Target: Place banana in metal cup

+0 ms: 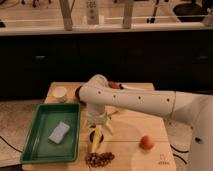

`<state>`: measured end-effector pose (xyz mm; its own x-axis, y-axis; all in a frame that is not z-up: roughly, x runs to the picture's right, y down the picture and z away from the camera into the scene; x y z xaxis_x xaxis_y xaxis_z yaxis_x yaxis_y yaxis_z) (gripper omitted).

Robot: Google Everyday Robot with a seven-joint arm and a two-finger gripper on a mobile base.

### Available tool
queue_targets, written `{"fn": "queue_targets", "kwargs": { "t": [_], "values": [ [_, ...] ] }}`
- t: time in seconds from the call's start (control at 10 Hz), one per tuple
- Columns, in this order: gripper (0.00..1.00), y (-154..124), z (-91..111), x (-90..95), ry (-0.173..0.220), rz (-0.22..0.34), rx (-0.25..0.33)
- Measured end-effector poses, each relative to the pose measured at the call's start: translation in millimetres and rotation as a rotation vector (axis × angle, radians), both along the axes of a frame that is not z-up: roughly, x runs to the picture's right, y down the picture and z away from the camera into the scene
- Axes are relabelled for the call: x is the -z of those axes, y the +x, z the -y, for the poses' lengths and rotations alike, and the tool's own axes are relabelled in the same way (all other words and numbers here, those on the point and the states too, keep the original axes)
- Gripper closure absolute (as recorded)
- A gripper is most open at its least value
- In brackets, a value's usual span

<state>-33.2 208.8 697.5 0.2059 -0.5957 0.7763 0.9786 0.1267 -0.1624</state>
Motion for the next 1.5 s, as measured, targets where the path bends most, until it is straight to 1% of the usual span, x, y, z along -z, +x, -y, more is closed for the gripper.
{"fn": "queue_targets", "kwargs": {
  "t": [0.4,0.7,1.5],
  "values": [
    [0.2,2.0,0.4,-1.0,-0.003,0.013,0.002],
    [0.2,0.6,2.2,-1.6,0.005,0.044,0.0],
    [0.2,0.0,2.3,-1.7,0.006,0.045,-0.001]
  ]
}}
